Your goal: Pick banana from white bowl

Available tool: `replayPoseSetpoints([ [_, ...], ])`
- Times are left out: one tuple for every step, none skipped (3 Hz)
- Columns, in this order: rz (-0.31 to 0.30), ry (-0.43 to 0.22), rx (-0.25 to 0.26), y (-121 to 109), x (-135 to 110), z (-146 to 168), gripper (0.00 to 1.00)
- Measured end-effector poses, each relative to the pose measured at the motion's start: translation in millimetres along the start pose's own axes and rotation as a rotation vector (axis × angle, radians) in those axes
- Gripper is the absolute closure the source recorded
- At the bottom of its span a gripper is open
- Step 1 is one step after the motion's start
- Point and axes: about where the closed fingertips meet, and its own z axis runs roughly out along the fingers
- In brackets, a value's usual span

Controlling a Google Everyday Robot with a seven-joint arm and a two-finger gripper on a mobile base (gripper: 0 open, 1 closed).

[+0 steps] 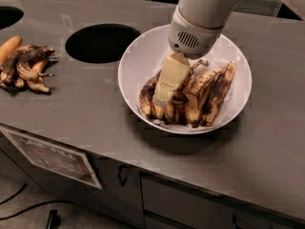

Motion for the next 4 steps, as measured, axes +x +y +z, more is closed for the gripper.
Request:
replayPoseSetpoints([
  [-0.004, 0.008, -0.015, 3, -2, 5, 0.08],
  [-0.006, 0.011, -0.027, 5, -2, 10, 0.10],
  [-0.008, 0.016, -0.037, 7, -2, 15, 0.12],
  [-0.002, 0.028, -0.047, 8, -1, 20, 0.18],
])
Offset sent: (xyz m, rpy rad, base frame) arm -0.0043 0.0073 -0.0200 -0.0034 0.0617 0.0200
